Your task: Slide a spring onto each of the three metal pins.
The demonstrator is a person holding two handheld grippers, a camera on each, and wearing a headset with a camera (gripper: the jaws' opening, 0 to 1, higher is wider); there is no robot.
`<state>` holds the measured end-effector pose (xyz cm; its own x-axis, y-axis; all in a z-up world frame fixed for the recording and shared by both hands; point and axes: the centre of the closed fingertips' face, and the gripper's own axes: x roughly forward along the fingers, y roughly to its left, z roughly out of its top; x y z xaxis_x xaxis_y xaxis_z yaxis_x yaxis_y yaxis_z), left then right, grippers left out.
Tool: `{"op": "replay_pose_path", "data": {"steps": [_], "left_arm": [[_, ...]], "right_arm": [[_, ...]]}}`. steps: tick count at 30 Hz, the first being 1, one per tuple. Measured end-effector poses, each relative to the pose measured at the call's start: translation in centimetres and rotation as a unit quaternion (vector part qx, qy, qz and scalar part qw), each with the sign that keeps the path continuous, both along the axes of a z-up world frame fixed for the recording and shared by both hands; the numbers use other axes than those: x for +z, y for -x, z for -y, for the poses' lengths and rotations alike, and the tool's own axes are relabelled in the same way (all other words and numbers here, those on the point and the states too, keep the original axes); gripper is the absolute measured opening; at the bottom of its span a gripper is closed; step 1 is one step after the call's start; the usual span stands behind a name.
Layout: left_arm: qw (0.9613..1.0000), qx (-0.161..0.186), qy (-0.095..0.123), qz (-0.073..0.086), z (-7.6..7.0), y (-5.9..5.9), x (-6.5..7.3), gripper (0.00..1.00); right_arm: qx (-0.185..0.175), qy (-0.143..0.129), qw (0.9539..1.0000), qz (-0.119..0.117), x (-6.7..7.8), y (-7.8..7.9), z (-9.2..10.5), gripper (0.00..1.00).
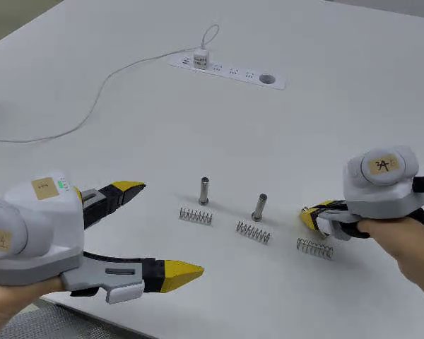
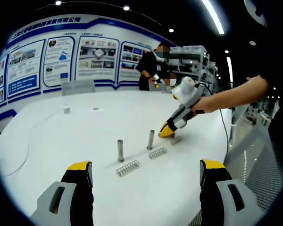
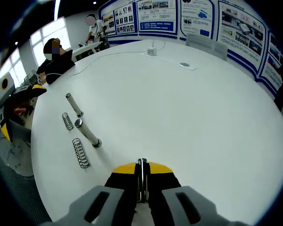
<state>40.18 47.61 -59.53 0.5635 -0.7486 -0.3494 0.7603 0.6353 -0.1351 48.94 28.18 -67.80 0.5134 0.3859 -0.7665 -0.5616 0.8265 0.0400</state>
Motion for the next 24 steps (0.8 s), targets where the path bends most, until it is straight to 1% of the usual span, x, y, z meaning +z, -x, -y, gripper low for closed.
{"op": "replay_pose_path", "data": {"steps": [2, 5, 10, 13, 16, 22, 24], "left_arm": [[1.0, 0.0, 0.004, 0.0, 0.1, 0.0, 0.1, 0.96], [1.0, 0.001, -0.002, 0.0, -0.1, 0.0, -0.1, 0.96], [1.0, 0.001, -0.002, 0.001, 0.0, 0.0, 0.0, 0.96], [1.0, 0.001, -0.002, 0.003, -0.1, 0.0, 0.0, 0.96], [1.0, 0.001, -0.001, 0.003, 0.0, 0.0, 0.1, 0.96], [0.9999, -0.003, -0.009, 0.003, 0.1, 0.2, -0.2, 0.96], [1.0, -0.006, -0.007, 0.003, 0.2, 0.3, -0.1, 0.96]], "right_arm": [[-0.001, -0.001, 1.0, 0.004, 0.3, 0.0, 0.1, 0.08], [-0.003, -0.005, 0.9999, 0.01, 0.7, 0.0, 0.2, 0.08], [-0.007, -0.009, 0.9996, 0.025, 1.6, 0.1, 0.3, 0.08], [-0.003, -0.009, 0.9995, 0.032, 2.1, 0.4, 0.2, 0.08], [-0.002, -0.009, 0.9993, 0.035, 2.4, 0.6, 0.3, 0.08], [-0.004, -0.01, 0.999, 0.042, 3.0, 1.0, 0.4, 0.08], [-0.006, -0.012, 0.999, 0.043, 3.1, 1.1, 0.6, 0.08]]}}
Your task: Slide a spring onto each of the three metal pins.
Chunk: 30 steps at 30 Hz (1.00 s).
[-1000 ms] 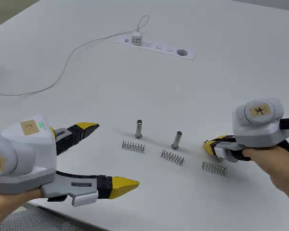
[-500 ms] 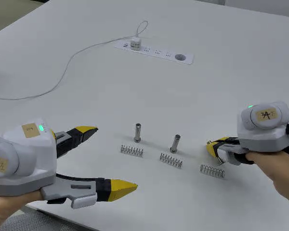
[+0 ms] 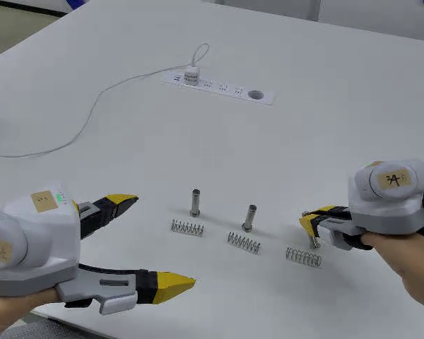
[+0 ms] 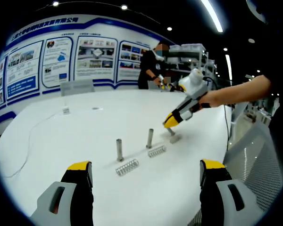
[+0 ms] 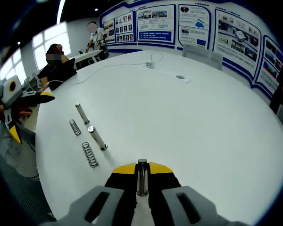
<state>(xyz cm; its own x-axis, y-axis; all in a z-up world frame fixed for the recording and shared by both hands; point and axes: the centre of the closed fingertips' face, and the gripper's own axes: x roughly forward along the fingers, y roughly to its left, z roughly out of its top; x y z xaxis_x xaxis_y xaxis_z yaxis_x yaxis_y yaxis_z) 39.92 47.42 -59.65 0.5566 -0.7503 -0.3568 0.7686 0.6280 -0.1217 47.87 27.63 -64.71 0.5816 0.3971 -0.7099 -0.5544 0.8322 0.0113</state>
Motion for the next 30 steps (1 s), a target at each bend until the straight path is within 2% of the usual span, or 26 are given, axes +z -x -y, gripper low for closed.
{"op": "replay_pose_path", "data": {"steps": [14, 23, 28, 30], "left_arm": [[1.0, -0.003, -0.004, -0.003, 0.1, 0.1, -0.2, 0.96], [1.0, -0.005, -0.003, -0.006, 0.2, 0.3, -0.2, 0.96], [1.0, -0.003, -0.006, -0.006, 0.2, 0.2, -0.3, 0.96], [0.9999, -0.003, -0.008, -0.007, 0.1, 0.3, -0.3, 0.96]], "right_arm": [[-0.006, -0.005, 0.9999, 0.012, 1.0, 0.4, 0.4, 0.08], [-0.008, -0.012, 0.9998, 0.015, 1.0, 0.6, 0.3, 0.08], [-0.012, -0.012, 0.9994, 0.029, 1.0, 0.9, 0.4, 0.08], [-0.011, -0.016, 0.9988, 0.044, 1.1, 1.0, 0.3, 0.08]]}}
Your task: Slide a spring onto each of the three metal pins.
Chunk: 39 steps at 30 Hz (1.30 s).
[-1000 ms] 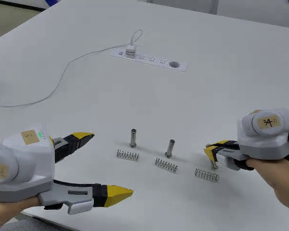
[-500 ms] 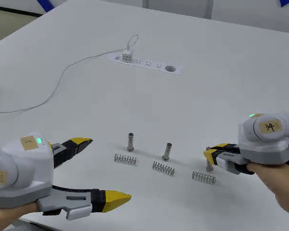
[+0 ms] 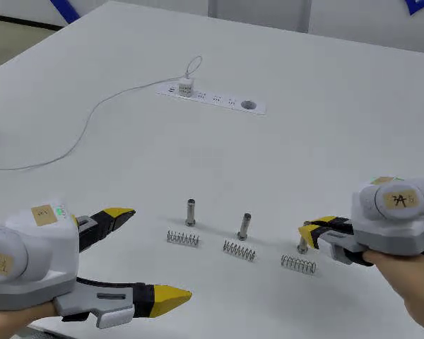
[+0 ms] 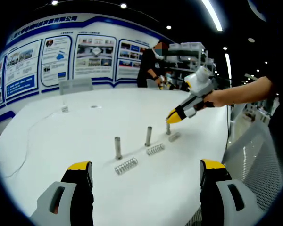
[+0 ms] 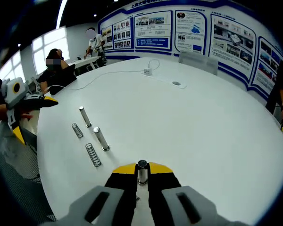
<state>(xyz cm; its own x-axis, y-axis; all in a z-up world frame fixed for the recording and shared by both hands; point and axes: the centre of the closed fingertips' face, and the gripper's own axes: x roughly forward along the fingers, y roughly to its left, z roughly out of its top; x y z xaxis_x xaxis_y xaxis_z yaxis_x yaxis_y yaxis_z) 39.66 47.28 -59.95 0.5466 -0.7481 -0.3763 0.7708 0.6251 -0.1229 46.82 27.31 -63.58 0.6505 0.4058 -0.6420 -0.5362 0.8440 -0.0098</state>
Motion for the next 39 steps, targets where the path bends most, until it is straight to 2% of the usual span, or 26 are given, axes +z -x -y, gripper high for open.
{"op": "replay_pose_path", "data": {"steps": [4, 17, 34, 39], "left_arm": [[1.0, -0.001, -0.004, -0.002, 0.0, 0.1, -0.1, 0.96], [1.0, -0.001, -0.007, -0.006, -0.2, 0.0, -0.5, 0.96], [0.9999, -0.001, -0.011, -0.003, -0.2, 0.1, -0.4, 0.96], [0.9999, -0.001, -0.014, -0.003, -0.2, 0.1, -0.5, 0.96]], "right_arm": [[-0.005, -0.008, 0.9998, 0.018, 0.0, 0.4, 0.0, 0.08], [-0.017, -0.012, 0.9992, 0.034, 0.0, 1.0, 0.5, 0.09], [-0.016, -0.013, 0.9992, 0.035, 0.0, 1.3, 0.6, 0.09], [-0.018, -0.013, 0.9994, 0.028, -0.4, 1.7, 0.8, 0.1]]}}
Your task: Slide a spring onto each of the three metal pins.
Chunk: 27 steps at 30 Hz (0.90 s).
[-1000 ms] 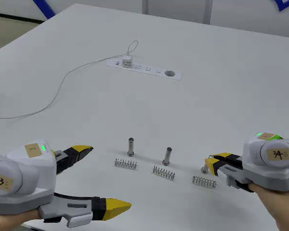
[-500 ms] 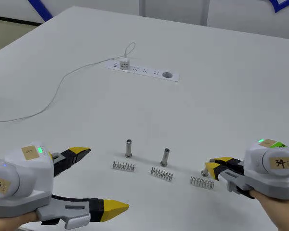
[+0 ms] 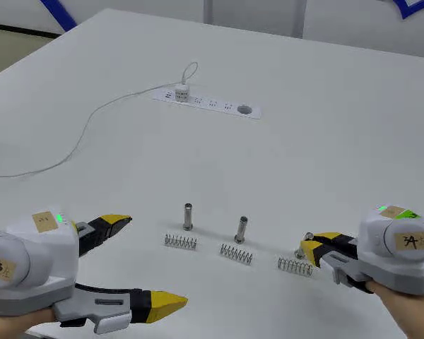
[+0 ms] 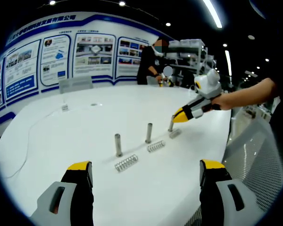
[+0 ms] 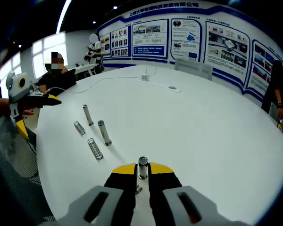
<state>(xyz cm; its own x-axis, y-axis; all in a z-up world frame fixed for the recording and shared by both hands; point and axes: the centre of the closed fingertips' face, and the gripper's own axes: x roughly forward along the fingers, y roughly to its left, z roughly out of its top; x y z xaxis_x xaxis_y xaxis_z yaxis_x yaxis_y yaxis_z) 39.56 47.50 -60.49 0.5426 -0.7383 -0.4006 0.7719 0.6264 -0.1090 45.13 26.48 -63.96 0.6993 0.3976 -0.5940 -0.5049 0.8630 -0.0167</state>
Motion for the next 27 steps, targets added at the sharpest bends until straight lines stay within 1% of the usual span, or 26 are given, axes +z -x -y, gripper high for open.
{"op": "replay_pose_path", "data": {"steps": [10, 13, 17, 19, 20, 22, 23, 24, 27], "left_arm": [[1.0, -0.001, 0.0, 0.001, 0.1, 0.1, 0.1, 0.96], [1.0, -0.002, -0.003, 0.0, 0.1, 0.1, 0.0, 0.96], [1.0, -0.004, -0.003, 0.0, 0.1, 0.2, 0.0, 0.96], [1.0, -0.002, -0.003, 0.0, 0.1, 0.2, 0.0, 0.96], [1.0, -0.001, -0.002, 0.0, 0.1, 0.1, 0.0, 0.96], [1.0, -0.001, -0.003, 0.0, 0.0, 0.1, -0.1, 0.96], [1.0, -0.001, -0.004, -0.001, 0.0, 0.1, -0.1, 0.96], [1.0, -0.002, -0.004, -0.002, 0.0, 0.1, -0.2, 0.96], [1.0, -0.004, -0.007, -0.004, 0.0, 0.2, -0.4, 0.96]], "right_arm": [[-0.003, -0.005, 1.0, -0.002, 0.0, 0.6, 0.3, 0.1], [-0.002, -0.008, 1.0, -0.001, 0.0, 0.6, 0.3, 0.11], [0.0, -0.01, 0.9999, -0.005, -0.2, 0.9, 0.3, 0.11], [0.004, -0.018, 0.9998, -0.01, -0.3, 1.2, 0.2, 0.12], [0.009, -0.025, 0.9996, -0.012, -0.4, 1.3, 0.1, 0.13], [0.018, -0.023, 0.9994, -0.018, -0.8, 1.6, 0.1, 0.16], [0.029, -0.018, 0.9992, -0.022, -1.1, 1.8, 0.1, 0.17], [0.037, -0.012, 0.999, -0.02, -1.2, 1.9, 0.1, 0.17], [0.072, 0.003, 0.9971, -0.026, -1.8, 2.5, -0.2, 0.18]]}}
